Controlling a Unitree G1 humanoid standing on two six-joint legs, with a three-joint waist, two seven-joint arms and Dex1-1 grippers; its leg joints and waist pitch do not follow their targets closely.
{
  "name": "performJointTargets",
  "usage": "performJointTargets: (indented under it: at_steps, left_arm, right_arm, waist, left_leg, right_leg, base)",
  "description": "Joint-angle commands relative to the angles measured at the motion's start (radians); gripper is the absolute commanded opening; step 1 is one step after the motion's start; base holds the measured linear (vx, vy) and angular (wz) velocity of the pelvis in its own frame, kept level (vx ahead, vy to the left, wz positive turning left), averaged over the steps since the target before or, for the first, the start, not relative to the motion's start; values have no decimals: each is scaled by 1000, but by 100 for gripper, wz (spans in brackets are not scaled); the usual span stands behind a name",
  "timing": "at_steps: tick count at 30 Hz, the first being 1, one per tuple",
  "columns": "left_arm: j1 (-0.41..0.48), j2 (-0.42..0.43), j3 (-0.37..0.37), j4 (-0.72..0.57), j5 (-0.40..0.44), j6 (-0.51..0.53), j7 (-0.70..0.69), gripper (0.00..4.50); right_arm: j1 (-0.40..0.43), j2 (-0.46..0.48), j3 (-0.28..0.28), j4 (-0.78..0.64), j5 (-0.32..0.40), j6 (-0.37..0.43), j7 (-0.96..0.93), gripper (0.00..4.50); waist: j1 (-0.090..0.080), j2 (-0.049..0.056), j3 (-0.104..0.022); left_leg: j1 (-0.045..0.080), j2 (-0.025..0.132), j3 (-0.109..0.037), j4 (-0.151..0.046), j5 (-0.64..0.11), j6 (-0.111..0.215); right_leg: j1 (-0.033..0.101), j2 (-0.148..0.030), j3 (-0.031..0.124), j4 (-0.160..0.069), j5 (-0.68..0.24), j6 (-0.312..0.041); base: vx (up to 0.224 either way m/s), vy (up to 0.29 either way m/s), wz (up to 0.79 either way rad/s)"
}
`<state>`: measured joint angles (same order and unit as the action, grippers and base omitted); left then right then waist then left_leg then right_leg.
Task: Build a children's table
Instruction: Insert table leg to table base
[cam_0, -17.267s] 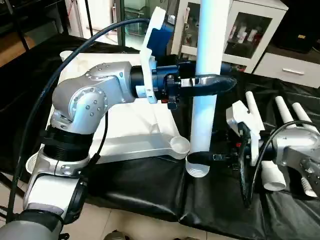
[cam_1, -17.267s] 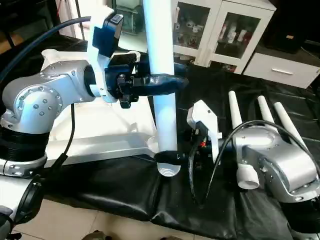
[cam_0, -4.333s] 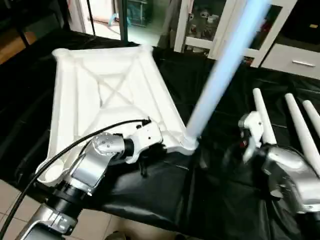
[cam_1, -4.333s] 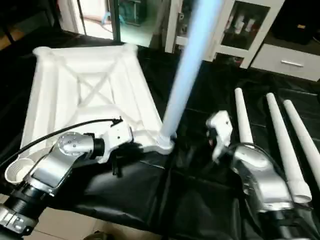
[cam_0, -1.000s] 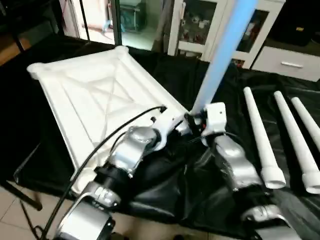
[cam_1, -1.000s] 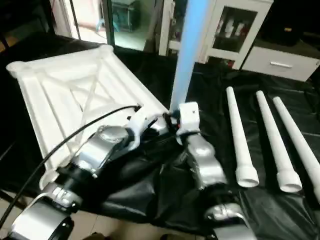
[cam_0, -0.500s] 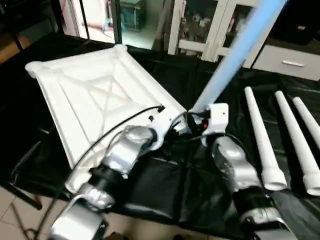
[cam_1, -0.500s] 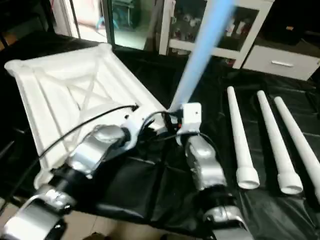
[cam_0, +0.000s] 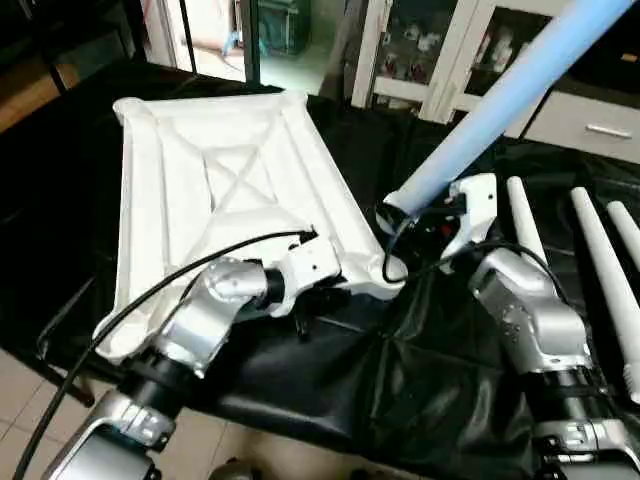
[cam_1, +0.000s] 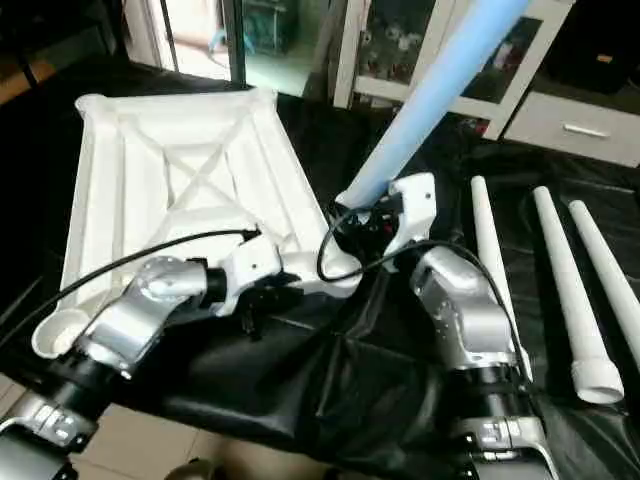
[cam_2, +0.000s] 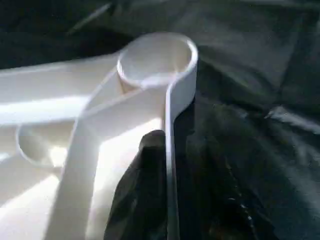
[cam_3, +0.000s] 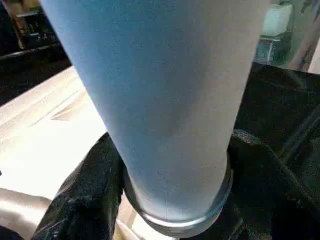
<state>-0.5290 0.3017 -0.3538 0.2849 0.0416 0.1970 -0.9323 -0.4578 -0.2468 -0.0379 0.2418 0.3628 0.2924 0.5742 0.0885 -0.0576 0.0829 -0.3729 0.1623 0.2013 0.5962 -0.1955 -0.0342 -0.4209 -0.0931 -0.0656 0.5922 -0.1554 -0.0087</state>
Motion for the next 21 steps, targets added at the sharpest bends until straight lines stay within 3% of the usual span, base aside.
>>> performJointTargets:
  at_steps: [1,8,10,11,12,15,16,17,21]
  left_arm:
    - [-5,-5,62,-82,-78,12,-25,127]
    - [-40,-6,228,-197,-288,140,-50,182]
    - [-62,-17,277,-201,-338,168,-28,194]
    - [-94,-28,334,-206,-405,207,-7,194]
    - [-109,-34,353,-214,-432,226,1,218]
    - [-126,-53,361,-284,-511,305,-7,235]
    - [-126,-53,361,-284,-511,305,-7,261]
    - [-130,-75,354,-335,-565,356,-12,261]
    - [-132,-91,332,-375,-606,415,-16,290]
  right_arm:
    - [18,-29,-8,-62,32,37,37,262]
    - [23,-112,55,-127,17,113,140,262]
    - [23,-141,75,-143,18,148,172,262]
    - [26,-183,105,-168,21,193,220,262]
    - [28,-202,118,-181,24,212,244,262]
    - [30,-245,147,-211,30,265,299,262]
    - [30,-245,147,-211,30,265,299,262]
    - [32,-265,166,-230,36,290,322,262]
    - [30,-279,183,-251,44,321,333,261]
  waist:
    - [0,-1,-68]
    - [0,-6,-69]
    - [1,-7,-69]
    - [1,-10,-70]
    - [4,-11,-71]
    - [5,-12,-70]
    - [6,-13,-70]
    - [5,-15,-69]
    - [9,-15,-69]
  left_leg:
    - [20,75,-30,-86,-187,21]
    - [19,70,-27,-80,-173,23]
    - [19,70,-28,-79,-174,23]
    - [17,68,-28,-78,-174,22]
    - [19,69,-28,-77,-166,23]
    - [18,71,-29,-74,-140,35]
    - [17,70,-28,-73,-125,41]
    - [15,70,-27,-72,-120,47]
    - [17,71,-27,-70,-119,44]
  right_leg:
    - [48,-73,52,-56,-225,-217]
    - [51,-70,51,-54,-237,-227]
    - [51,-69,50,-56,-244,-225]
    - [55,-67,49,-52,-244,-226]
    - [55,-68,49,-51,-236,-228]
    - [54,-70,50,-49,-207,-235]
    - [54,-68,50,-46,-193,-241]
    - [53,-69,51,-49,-197,-238]
    - [54,-68,51,-47,-203,-244]
  base:
    - [0,0,0]
    - [0,0,0]
    - [0,0,0]
    - [0,0,0]
    - [0,0,0]
    - [0,0,0]
    - [0,0,0]
    - [0,0,0]
    - [0,0,0]
